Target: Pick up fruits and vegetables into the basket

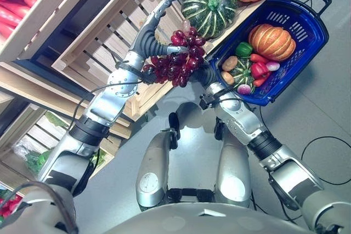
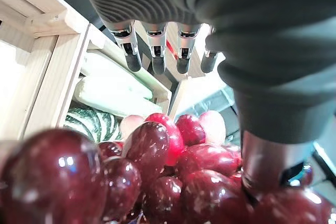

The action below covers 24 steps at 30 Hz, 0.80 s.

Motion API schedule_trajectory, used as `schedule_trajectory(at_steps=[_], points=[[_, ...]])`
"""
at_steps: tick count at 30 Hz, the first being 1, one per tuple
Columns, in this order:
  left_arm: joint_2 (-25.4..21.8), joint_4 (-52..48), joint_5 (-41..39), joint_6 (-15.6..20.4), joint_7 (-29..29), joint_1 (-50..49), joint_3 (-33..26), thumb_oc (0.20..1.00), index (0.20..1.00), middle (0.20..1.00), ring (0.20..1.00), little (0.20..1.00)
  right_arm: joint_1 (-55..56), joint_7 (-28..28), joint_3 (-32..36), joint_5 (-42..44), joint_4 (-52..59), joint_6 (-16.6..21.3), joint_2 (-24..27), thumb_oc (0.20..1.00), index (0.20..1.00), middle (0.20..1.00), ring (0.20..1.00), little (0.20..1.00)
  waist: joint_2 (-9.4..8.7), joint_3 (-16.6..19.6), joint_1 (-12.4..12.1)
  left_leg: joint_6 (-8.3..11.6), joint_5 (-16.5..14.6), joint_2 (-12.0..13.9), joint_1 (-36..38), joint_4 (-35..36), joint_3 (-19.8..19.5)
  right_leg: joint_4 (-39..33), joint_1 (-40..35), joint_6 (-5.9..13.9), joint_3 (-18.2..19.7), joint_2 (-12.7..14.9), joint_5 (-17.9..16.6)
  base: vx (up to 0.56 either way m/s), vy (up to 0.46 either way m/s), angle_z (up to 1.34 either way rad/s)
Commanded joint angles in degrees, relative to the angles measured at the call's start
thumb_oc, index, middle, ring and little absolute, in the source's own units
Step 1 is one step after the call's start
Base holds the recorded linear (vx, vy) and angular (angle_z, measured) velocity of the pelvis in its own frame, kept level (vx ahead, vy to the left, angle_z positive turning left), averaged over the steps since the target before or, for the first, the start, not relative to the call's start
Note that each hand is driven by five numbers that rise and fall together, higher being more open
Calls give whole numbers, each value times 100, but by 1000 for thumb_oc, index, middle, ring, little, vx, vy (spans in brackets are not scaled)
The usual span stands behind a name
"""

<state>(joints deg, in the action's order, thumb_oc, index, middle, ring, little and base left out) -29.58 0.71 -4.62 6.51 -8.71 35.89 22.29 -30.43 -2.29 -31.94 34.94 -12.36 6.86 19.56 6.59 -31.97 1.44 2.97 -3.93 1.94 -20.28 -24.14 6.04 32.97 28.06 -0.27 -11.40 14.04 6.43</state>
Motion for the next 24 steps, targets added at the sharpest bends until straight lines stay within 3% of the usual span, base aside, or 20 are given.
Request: schedule_trajectory(at_steps=[1, 8, 15, 16, 24], points=[[1, -759, -225, 425, -35, -130, -229, 1000, 1000, 1000, 1000, 1000, -284, 295, 227, 294, 953, 704, -736, 200, 200, 200, 200, 200, -29, 218, -14, -200, -252, -94, 127, -126, 245, -395, -617, 390, -31, 54, 95, 14, -38, 6], [169, -893, -678, 810, -362, -335, -437, 1000, 1000, 1000, 1000, 1000, -158, 285, 372, 549, 981, 994, -783, 200, 200, 200, 200, 200, -48, 218, -38, -201, -244, -70, 118, -119, 245, -405, -628, 370, -71, 41, 101, 9, -33, 0], [432, -1176, -970, 2123, -1102, -998, -1051, 1000, 1000, 1000, 1000, 1000, 203, 341, 1013, 694, 1163, 1511, -722, 200, 200, 200, 200, 200, -181, 218, -117, -214, -269, -37, 42, -137, 201, -377, -599, 351, -186, -21, 116, -9, -98, 1], [506, -1248, -1067, 2440, -1121, -1143, -1173, 1000, 1000, 1000, 1000, 1000, 294, 349, 1175, 730, 1201, 1626, -699, 200, 200, 200, 200, 200, -227, 218, -140, -217, -276, -30, 25, -152, 187, -377, -612, 342, -216, -39, 118, 4, -88, 6], [943, -1562, -2107, 3195, -490, -1637, -1410, 1000, 1000, 1000, 1000, 1000, 739, 473, 1828, 1004, 1235, 2001, -648, 200, 200, 200, 200, 200, -361, 218, -158, -245, -293, 9, -62, -194, 153, -330, -587, 326, -307, -108, 119, 5, -77, 8]])
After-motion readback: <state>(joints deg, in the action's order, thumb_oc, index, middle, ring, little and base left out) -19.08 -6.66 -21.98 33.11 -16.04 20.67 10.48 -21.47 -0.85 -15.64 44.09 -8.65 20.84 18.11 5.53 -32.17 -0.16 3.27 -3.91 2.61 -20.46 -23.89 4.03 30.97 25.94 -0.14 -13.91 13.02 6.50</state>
